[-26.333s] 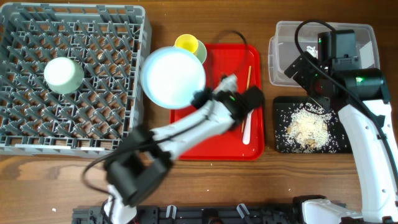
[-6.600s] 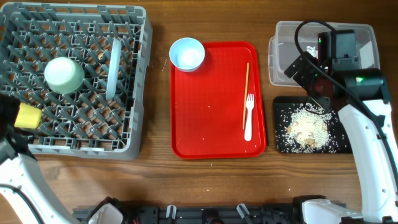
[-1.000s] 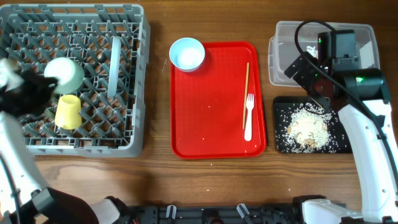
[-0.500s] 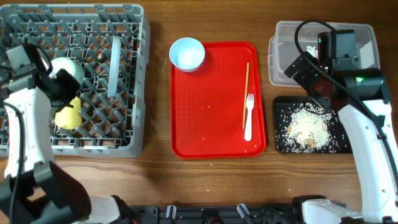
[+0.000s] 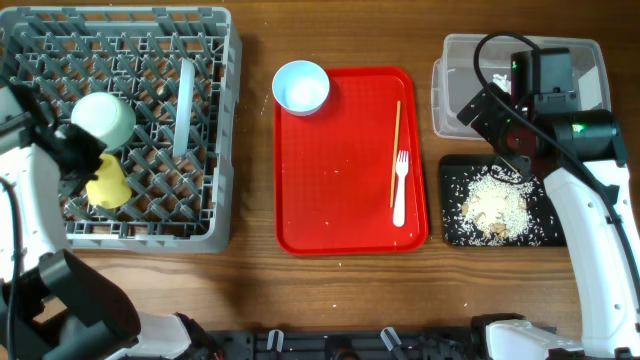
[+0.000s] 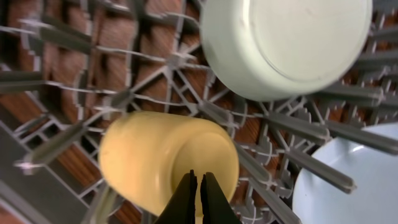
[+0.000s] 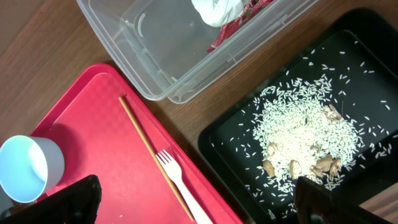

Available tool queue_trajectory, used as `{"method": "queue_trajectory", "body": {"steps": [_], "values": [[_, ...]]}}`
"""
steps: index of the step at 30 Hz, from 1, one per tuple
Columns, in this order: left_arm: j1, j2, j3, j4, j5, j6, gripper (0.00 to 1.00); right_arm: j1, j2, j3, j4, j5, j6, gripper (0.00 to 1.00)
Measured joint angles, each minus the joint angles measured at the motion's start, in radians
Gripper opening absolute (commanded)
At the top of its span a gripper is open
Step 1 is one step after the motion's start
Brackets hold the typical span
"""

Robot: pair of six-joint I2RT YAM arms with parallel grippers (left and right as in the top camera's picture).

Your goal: Sort waste into correct bins and load items into the dishwasher rack

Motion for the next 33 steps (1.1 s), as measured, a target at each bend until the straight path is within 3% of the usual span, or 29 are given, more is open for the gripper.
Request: {"method": "queue_trajectory", "body": {"steps": [5,14,15,16,18,20,23,25,27,28,33], "values": [[0.104,-0.016,-0.001,-0.052,0.056,-0.012,0.04,0.0,0.0,0.0,0.0,0.0,0.0,1.0],[0.161,-0.212,-0.008,-0.023,0.36,-0.019,0.05,0.0,0.0,0.0,0.003,0.0,0.0,1.0],[0.161,-0.238,-0.008,-0.024,0.423,-0.02,0.11,0.0,0.0,0.0,0.004,0.0,0.0,1.0],[0.161,-0.257,-0.008,-0.025,0.486,-0.022,0.4,0.0,0.0,0.0,0.003,0.0,0.0,1.0],[0.16,-0.288,-0.008,-0.027,0.615,-0.023,0.52,0.0,0.0,0.0,0.004,0.0,0.0,1.0],[0.153,-0.328,-0.008,-0.032,0.854,-0.027,0.66,0.0,0.0,0.0,0.004,0.0,0.0,1.0],[0.076,-0.365,-0.008,-0.031,1.122,0.019,0.7,0.0,0.0,0.0,0.004,0.0,0.0,1.0],[-0.043,-0.388,-0.008,-0.027,1.215,0.075,0.7,0.0,0.0,0.0,0.004,0.0,0.0,1.0],[-0.164,-0.404,-0.008,0.0,1.218,0.117,0.71,0.0,0.0,0.0,0.005,0.0,0.0,1.0],[-0.293,-0.412,-0.007,0.035,1.166,0.145,0.73,0.0,0.0,0.0,0.005,0.0,0.0,1.0],[-0.75,-0.377,-0.008,0.138,0.696,0.181,0.77,0.0,0.0,0.0,0.005,0.001,0.0,1.0]]}}
